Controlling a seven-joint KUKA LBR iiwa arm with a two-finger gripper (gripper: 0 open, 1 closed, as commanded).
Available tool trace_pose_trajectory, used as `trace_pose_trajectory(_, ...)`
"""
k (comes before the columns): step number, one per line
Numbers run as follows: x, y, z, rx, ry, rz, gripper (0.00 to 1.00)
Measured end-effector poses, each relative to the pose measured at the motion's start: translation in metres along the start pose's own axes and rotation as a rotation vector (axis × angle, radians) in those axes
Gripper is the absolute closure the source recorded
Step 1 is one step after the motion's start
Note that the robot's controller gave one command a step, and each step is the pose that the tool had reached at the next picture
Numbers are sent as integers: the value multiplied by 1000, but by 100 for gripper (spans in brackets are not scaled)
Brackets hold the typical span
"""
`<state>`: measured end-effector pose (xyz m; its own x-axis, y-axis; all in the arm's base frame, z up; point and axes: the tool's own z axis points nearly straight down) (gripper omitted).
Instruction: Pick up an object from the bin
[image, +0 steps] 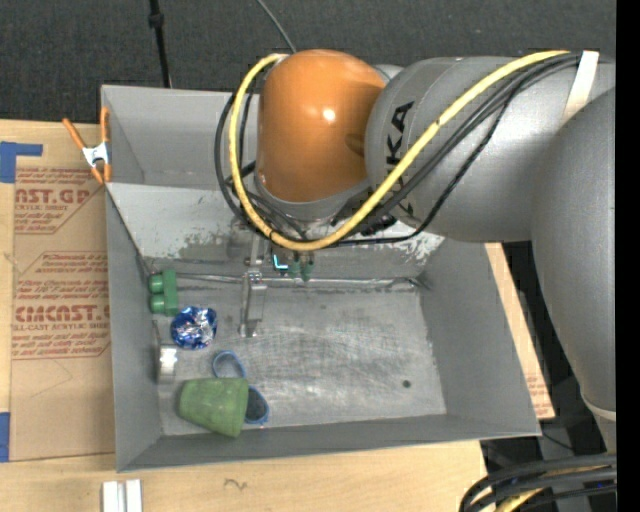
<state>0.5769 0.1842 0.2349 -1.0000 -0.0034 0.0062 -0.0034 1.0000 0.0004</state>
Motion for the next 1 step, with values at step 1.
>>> trace_pose_trajectory(1,-15,15,129,1,0,-50,0)
